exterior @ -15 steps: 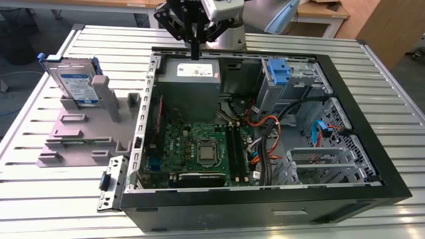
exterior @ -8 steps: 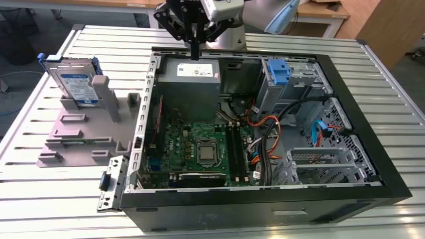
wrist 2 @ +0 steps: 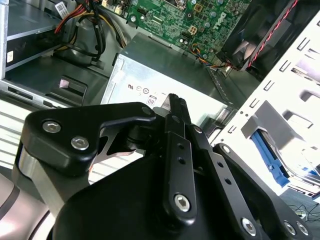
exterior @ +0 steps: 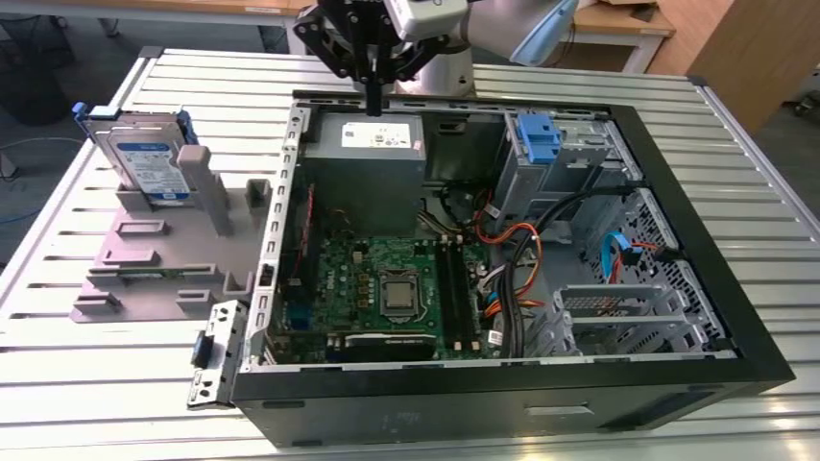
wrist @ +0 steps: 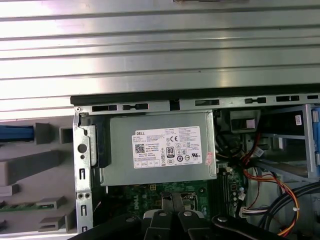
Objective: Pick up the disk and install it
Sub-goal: 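Reach for the disk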
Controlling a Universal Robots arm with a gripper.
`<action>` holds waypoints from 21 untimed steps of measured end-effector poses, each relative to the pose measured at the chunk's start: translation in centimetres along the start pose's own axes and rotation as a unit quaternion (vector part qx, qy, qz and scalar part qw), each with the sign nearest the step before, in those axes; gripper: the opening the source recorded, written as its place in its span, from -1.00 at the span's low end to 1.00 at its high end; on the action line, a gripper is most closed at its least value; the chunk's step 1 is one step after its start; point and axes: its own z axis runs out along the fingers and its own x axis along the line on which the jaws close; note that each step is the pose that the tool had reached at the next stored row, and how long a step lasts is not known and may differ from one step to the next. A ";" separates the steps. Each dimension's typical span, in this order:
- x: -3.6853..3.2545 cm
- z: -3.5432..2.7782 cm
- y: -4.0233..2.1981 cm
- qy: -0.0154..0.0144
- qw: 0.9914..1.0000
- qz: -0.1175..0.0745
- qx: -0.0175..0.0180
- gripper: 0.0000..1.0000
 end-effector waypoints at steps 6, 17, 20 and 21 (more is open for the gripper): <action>0.06 0.00 -0.01 0.000 1.000 0.000 0.000 -0.79; 0.86 0.01 -0.07 0.000 1.000 0.000 0.000 -0.79; 1.44 0.02 -0.11 0.000 1.000 0.000 0.000 -0.79; 1.62 0.02 -0.12 0.000 1.000 0.000 0.000 -0.79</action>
